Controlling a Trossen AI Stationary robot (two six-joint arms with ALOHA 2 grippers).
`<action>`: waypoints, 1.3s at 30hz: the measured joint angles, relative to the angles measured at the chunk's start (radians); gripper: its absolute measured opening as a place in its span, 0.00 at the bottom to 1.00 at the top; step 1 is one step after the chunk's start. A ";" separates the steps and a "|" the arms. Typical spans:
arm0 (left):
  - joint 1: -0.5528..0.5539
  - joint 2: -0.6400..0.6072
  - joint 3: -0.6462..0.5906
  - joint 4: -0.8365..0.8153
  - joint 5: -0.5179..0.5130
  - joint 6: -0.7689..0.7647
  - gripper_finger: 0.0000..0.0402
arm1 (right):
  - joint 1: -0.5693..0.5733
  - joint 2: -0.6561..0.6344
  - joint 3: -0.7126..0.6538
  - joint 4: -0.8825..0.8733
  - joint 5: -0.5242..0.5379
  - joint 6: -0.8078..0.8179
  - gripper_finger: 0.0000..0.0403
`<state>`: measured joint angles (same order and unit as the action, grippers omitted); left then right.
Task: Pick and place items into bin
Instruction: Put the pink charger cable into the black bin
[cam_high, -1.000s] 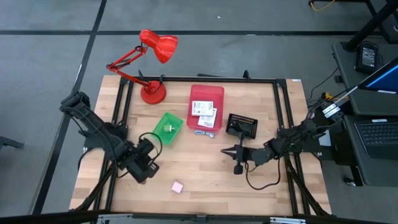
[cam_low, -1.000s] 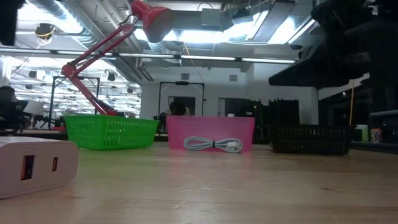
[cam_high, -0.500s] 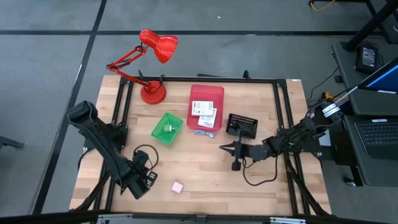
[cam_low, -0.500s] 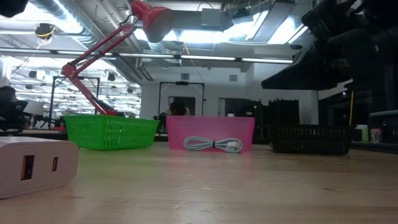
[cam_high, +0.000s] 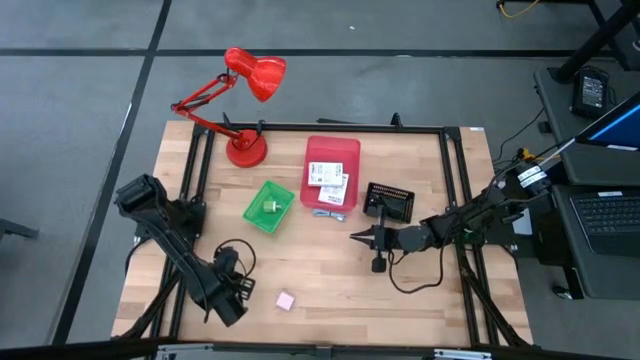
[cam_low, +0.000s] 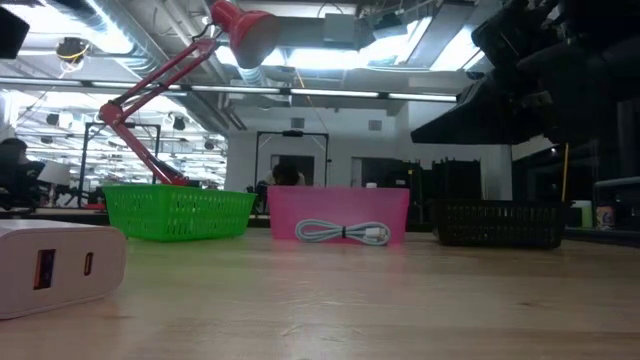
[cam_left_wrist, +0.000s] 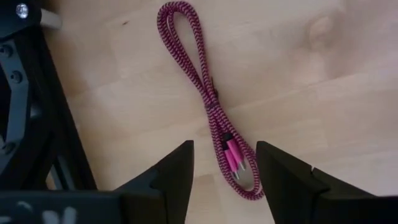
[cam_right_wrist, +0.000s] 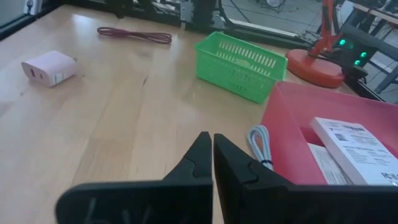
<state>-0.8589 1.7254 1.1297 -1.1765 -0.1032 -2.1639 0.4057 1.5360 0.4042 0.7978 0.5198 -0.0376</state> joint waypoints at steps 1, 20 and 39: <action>0.000 0.007 0.000 0.001 0.002 0.000 0.42 | 0.000 0.000 0.000 0.000 0.000 -0.001 0.00; 0.004 0.043 -0.158 0.215 0.011 0.005 0.37 | 0.000 0.000 0.000 0.007 0.000 0.002 0.00; 0.003 0.005 -0.165 0.237 -0.027 0.273 0.02 | 0.000 0.000 0.000 0.006 0.000 0.002 0.00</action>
<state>-0.8558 1.7301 0.9649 -0.9394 -0.1304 -1.8910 0.4057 1.5360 0.4042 0.8040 0.5198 -0.0353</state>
